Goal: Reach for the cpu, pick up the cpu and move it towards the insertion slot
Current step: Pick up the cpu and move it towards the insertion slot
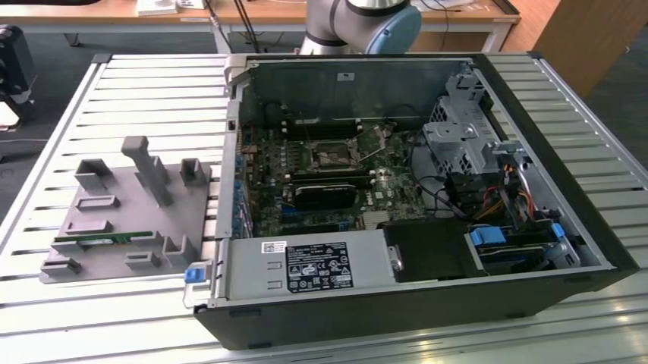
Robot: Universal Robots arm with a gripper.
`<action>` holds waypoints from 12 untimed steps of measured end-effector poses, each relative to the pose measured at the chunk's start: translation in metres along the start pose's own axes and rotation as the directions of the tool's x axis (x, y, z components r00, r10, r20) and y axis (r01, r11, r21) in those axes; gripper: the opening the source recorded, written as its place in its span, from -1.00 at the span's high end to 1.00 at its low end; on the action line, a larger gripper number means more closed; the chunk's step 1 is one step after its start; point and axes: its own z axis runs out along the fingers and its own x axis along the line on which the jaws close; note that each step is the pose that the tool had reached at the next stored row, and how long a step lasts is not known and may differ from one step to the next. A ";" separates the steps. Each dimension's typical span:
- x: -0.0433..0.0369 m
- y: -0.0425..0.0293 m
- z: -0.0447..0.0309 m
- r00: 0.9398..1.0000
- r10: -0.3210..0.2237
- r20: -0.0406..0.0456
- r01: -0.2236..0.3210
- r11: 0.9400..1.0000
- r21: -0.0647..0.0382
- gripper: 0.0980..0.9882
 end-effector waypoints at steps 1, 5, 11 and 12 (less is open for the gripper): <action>0.0000 0.0003 -0.0013 1.000 0.000 0.000 0.000 1.000 0.000 0.00; -0.0052 0.0011 -0.0027 1.000 0.000 0.001 0.000 1.000 -0.001 0.00; -0.0222 0.0017 -0.0026 1.000 0.001 0.001 -0.001 1.000 -0.004 0.00; -0.0256 0.0017 -0.0025 1.000 0.002 0.001 -0.002 1.000 -0.004 0.00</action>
